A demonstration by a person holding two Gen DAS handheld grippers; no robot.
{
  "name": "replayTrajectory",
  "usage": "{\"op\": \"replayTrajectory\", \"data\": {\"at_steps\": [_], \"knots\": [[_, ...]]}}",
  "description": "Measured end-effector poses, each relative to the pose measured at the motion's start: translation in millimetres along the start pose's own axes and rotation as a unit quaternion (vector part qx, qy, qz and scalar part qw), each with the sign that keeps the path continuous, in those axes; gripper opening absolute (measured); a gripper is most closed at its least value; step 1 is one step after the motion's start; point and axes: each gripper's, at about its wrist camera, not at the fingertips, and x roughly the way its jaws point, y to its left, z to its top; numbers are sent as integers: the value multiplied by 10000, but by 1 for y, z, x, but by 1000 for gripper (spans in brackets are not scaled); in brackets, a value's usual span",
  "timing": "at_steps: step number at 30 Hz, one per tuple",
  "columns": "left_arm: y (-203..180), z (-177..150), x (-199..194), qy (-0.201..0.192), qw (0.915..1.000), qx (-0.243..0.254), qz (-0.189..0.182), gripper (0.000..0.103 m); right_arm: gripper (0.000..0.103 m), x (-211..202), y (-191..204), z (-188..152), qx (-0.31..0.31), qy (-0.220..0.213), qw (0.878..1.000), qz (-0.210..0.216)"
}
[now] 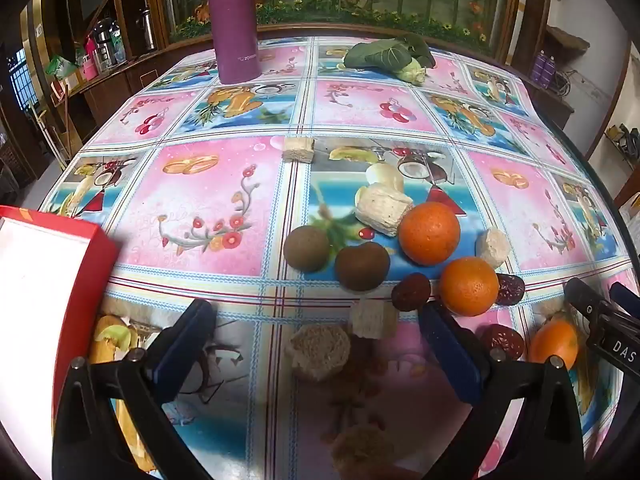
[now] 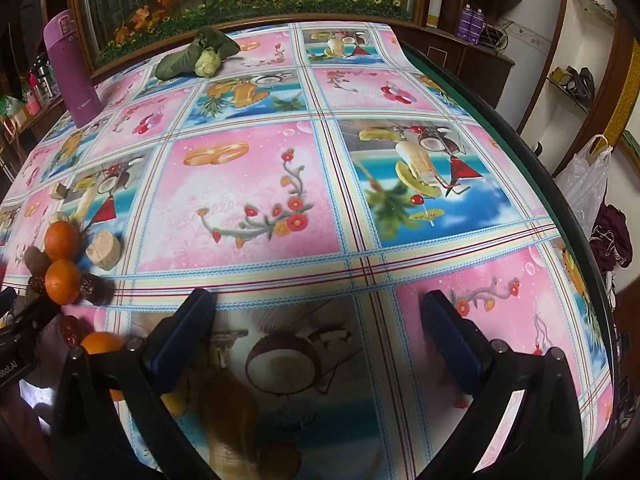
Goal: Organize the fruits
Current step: 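Move both tools over the fruits on the patterned tablecloth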
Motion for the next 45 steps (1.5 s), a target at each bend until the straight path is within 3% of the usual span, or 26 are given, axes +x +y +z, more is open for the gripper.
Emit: {"op": "replayTrajectory", "data": {"at_steps": [31, 35, 37, 40, 45], "knots": [[0, 0, 0, 13, 10000, 4, 5, 102, 103, 1, 0, 0, 16, -1, 10000, -2], [4, -2, -8, 209, 9995, 215, -26, 100, 103, 1, 2, -1, -57, 60, 10000, 52], [8, -3, -29, -68, 9997, 252, -41, 99, 103, -2, 0, -3, -157, 147, 9994, 261], [13, -13, -71, -658, 9962, 523, 221, 100, 103, -27, -2, -7, 8, -305, 9978, 586], [25, -29, -115, -874, 9933, 669, 342, 100, 103, -73, 13, -18, 36, -828, 9907, 1080]]}}
